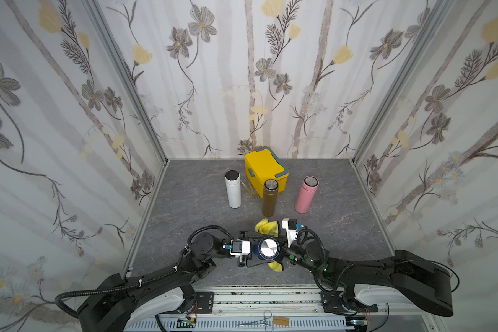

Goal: Wipe the surface of the thermos
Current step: Wipe the dirt from the surface of the thermos.

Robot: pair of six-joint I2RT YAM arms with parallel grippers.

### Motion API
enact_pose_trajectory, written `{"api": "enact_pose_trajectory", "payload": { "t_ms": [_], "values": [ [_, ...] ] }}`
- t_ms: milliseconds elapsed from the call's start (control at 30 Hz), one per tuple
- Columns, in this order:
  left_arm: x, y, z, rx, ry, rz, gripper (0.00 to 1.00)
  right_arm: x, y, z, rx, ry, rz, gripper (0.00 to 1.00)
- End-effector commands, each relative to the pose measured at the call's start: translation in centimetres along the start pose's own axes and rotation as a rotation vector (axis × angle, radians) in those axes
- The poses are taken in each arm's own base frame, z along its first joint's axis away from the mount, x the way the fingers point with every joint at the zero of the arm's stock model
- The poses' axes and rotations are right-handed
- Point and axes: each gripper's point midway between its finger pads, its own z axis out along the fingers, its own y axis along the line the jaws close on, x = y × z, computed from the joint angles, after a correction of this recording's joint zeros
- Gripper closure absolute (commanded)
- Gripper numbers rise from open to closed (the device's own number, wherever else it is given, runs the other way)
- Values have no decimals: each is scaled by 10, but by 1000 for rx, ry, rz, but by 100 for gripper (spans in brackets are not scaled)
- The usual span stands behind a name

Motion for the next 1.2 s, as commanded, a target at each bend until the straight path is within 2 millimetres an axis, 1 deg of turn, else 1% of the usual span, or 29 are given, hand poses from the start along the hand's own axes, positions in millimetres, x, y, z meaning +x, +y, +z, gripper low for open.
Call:
{"api": "enact_pose_trajectory", "payload": {
  "t_ms": [0, 167, 233, 267, 333, 433, 500, 533, 567, 600, 667, 733, 800, 867, 900, 967, 1033, 1100, 1167],
  "values": [
    [-17, 1, 2, 6, -55, 88, 100, -25, 31, -7, -137, -94, 3, 100],
    [-15, -2, 4, 24, -50, 85, 100, -71, 66, -16, -172, -169, -89, 100],
    [-14, -3, 4, 32, -46, 90, 100, -80, 75, -21, -199, -193, -99, 100],
    [-13, -4, 4, 38, -43, 91, 100, -79, 77, -23, -214, -194, -101, 100],
    [-13, -6, 4, 50, -40, 97, 100, -69, 73, -21, -225, -172, -87, 100],
    [-12, -10, 4, 67, -38, 100, 100, -37, 49, -11, -183, -101, -53, 100],
    [-11, -11, 4, 75, -36, 102, 100, -23, 36, -8, -157, -76, -49, 100],
    [-10, -12, 5, 78, -33, 103, 100, -21, 31, -7, -145, -75, -47, 100],
    [-10, -13, 5, 82, -30, 103, 100, -21, 29, -6, -141, -74, -45, 100],
    [-9, -13, 5, 84, -27, 105, 100, -23, 32, -5, -148, -75, -50, 100],
    [-8, -15, 6, 88, -22, 111, 100, -34, 44, -3, -168, -80, -83, 100],
    [-7, -18, 6, 100, -20, 120, 100, -52, 61, -3, -189, -98, -108, 100],
    [-5, -21, 6, 115, -18, 127, 100, -66, 77, -5, -226, -111, -130, 100],
    [-4, -25, 6, 135, -17, 130, 100, -73, 91, -8, -280, -125, -137, 100],
    [-5, -26, 6, 144, -19, 133, 100, -72, 94, -8, -301, -121, -134, 100],
    [-5, -29, 6, 158, -19, 137, 100, -61, 90, -3, -310, -94, -124, 100],
    [-4, -31, 6, 165, -18, 141, 100, -44, 72, 3, -265, -65, -95, 100],
    [-5, -33, 5, 169, -18, 145, 100, -31, 55, 3, -235, -56, -66, 100],
    [-6, -34, 5, 171, -20, 149, 100, -26, 46, -1, -233, -66, -49, 100]
  ]
}}
